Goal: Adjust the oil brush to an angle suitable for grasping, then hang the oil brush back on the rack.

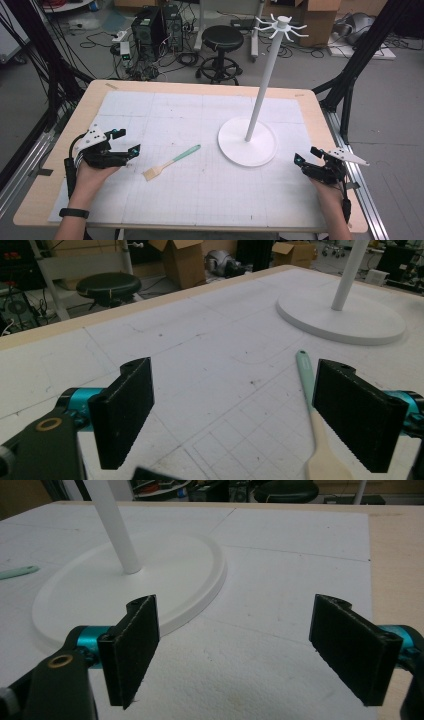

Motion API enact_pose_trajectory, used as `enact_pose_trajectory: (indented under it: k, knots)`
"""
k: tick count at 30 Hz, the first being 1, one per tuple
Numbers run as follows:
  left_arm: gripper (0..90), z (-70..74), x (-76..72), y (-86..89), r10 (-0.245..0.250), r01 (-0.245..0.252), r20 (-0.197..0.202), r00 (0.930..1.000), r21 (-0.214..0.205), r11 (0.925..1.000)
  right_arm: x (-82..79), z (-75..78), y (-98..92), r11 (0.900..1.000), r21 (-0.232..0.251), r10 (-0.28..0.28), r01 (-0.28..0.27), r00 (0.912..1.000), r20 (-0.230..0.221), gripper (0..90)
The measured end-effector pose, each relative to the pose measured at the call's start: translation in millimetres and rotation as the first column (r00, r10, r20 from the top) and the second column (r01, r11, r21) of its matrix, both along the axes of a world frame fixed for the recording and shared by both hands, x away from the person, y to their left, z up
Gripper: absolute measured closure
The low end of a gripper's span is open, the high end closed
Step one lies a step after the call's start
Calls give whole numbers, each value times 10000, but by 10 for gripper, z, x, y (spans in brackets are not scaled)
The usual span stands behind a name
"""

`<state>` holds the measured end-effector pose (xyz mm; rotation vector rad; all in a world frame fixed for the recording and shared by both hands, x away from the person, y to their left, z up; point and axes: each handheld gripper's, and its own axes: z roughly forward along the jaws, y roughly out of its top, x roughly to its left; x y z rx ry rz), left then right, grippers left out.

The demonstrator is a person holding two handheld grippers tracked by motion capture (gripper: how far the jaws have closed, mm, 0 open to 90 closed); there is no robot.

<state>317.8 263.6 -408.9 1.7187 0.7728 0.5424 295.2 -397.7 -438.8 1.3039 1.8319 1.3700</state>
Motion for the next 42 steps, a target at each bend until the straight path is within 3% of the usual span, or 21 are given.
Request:
enact_pose_trajectory:
  k: [8, 29, 34, 38, 42]
  knots:
    - [150, 18, -11, 49, 96, -96, 18, 10000, -245, 9997, -3, 1, 1, 10000, -15, 20, -20, 10000, -30, 195]
    - [130, 135, -20, -88, -258, 258, -85, 9996, -6, 9997, 5, -2, -3, 10000, 60, 2, -2, 10000, -34, 195]
    - [130, 128, 3, -188, -449, 458, -281, 9986, 339, 9984, -10, 6, 3, 9999, 111, -18, 19, 10000, -56, 195]
    - [135, 132, 29, -258, -785, 782, -539, 9955, -67, 9969, -8, 5, -5, 10000, 73, 20, -20, 10000, -46, 195]
    - [135, 125, 57, -353, -948, 952, -883, 9916, 0, 9955, -5, 4, -1, 9999, 107, 17, -17, 10000, -58, 195]
